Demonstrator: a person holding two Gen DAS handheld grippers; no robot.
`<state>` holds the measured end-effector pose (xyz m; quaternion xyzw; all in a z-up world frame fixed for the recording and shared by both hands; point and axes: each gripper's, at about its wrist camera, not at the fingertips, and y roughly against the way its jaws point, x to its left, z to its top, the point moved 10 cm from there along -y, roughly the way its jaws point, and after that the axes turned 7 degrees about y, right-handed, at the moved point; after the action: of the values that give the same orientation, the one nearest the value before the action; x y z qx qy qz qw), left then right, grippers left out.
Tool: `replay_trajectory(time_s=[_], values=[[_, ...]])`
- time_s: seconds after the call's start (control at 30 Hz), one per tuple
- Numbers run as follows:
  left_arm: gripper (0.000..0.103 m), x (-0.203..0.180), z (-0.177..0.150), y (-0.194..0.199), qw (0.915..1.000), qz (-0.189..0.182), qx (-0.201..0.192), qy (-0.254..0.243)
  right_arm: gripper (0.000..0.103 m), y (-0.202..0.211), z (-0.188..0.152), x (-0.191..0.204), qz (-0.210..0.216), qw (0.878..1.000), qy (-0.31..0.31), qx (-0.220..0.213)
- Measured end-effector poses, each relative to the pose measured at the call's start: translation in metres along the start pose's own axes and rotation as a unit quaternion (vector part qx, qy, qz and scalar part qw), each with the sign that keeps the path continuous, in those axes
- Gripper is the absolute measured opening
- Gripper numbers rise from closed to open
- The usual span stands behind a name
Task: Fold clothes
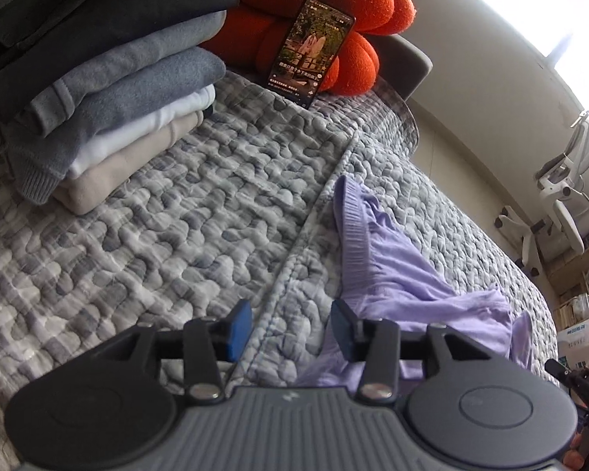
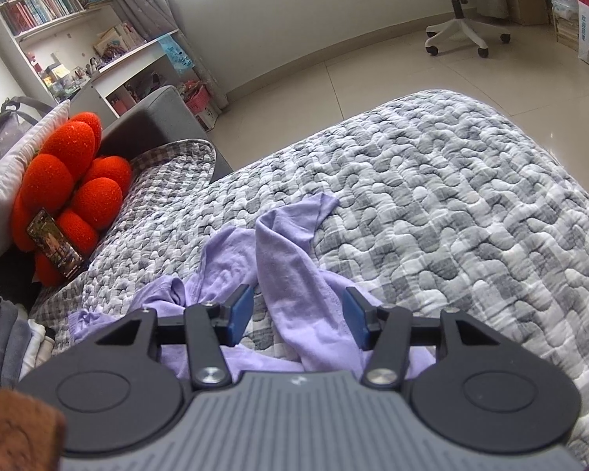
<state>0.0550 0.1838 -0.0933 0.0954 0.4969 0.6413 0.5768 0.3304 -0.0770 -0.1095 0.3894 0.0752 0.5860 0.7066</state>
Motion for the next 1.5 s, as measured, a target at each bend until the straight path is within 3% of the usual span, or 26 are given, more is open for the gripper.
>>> replay_trajectory(time_s=[0.23, 0.43, 0.53, 0.77, 0.9, 1.07, 1.3, 1.4, 1.5], values=[[0.05, -0.032, 0.018, -0.027, 0.9996, -0.026, -0.008, -0.005, 0.055, -0.01, 0.007, 0.006, -0.008, 0.999, 0.031, -0.013], [0.051, -0.045, 0.03, -0.072, 0.9996, -0.022, -0.016, 0.002, 0.054, -0.019, 0.011, 0.016, 0.027, 0.999, 0.026, -0.023], [0.049, -0.047, 0.032, -0.081, 0.9988, -0.021, -0.042, -0.015, 0.054, -0.021, 0.013, 0.024, 0.041, 0.998, 0.039, -0.028], [0.026, -0.049, 0.043, -0.09, 0.9967, -0.058, -0.056, 0.011, 0.053, -0.032, 0.013, 0.038, 0.051, 0.997, 0.051, -0.021], [0.024, -0.049, 0.043, -0.094, 0.9964, -0.066, -0.05, 0.02, 0.053, -0.054, 0.016, 0.05, 0.039, 0.998, 0.055, 0.0], [0.024, -0.05, 0.041, -0.096, 0.9966, -0.068, -0.04, 0.021, 0.053, -0.079, 0.022, 0.063, -0.011, 0.985, 0.169, -0.02], [0.024, -0.057, 0.029, -0.086, 0.9974, -0.055, -0.038, -0.026, 0.053, -0.09, 0.012, 0.065, -0.042, 0.971, 0.232, -0.029], [0.024, -0.062, 0.026, -0.085, 0.9972, -0.057, -0.032, -0.036, 0.047, -0.094, 0.009, 0.065, -0.054, 0.965, 0.256, -0.033], [0.024, -0.066, 0.024, -0.088, 0.9969, -0.059, -0.027, -0.045, 0.024, -0.097, 0.005, 0.066, -0.067, 0.957, 0.28, -0.037]])
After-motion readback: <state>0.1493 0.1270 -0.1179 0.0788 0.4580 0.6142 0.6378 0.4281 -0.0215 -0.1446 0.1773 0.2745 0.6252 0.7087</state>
